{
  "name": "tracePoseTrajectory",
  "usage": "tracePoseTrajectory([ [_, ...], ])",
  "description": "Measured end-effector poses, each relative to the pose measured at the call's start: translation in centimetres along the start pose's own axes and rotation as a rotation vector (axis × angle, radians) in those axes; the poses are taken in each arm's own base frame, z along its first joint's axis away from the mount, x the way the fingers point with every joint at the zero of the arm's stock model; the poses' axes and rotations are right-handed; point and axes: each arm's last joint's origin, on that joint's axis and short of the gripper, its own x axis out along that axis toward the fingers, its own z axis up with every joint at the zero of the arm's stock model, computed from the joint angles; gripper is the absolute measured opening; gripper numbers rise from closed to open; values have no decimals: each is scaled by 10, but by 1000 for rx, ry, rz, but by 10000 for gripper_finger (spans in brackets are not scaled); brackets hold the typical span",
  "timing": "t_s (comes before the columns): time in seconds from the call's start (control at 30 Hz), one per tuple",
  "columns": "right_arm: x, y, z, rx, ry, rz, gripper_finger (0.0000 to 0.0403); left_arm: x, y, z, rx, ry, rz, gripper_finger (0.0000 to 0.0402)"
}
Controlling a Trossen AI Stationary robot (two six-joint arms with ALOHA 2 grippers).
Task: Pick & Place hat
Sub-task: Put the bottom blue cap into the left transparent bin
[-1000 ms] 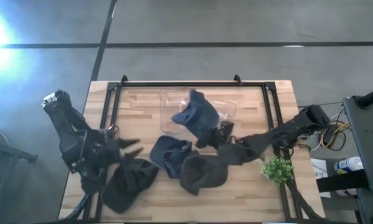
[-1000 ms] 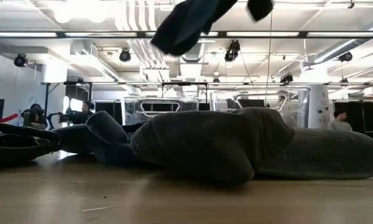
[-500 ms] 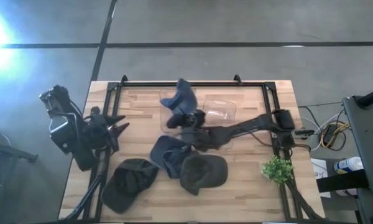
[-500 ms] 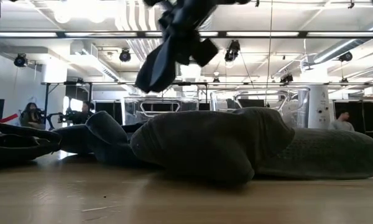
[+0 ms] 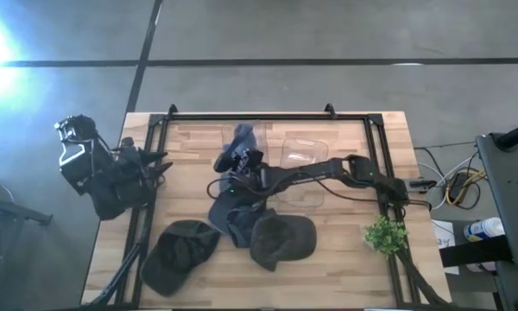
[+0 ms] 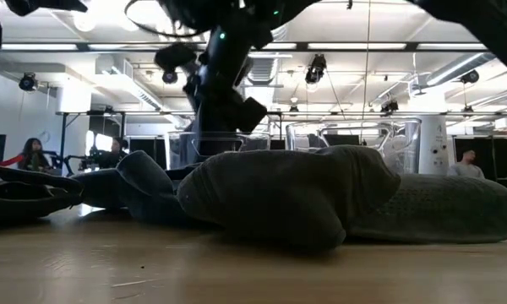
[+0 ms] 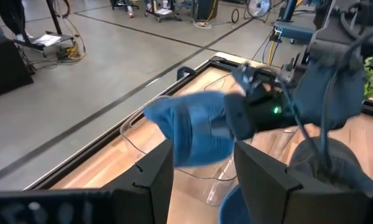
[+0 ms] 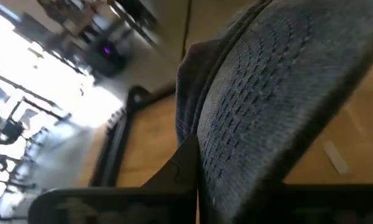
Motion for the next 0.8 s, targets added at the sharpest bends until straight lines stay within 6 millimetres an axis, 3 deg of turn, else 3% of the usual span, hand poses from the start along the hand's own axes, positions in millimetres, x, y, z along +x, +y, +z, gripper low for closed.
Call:
tracePoseTrajectory([
  [0.2, 16, -4, 0, 4, 175, -131, 25, 2, 10, -8, -4, -2, 1, 163],
  [0.5, 27, -2, 13, -150, 539, -146, 137, 7, 9, -21, 21, -25, 24, 163],
  [0.63, 16, 2, 23, -264, 719, -154, 180, 8, 8, -25, 6, -23, 29, 163],
  [0.8, -16, 4, 46, -443, 877, -213, 208, 8, 8, -25, 1, -25, 30, 163],
])
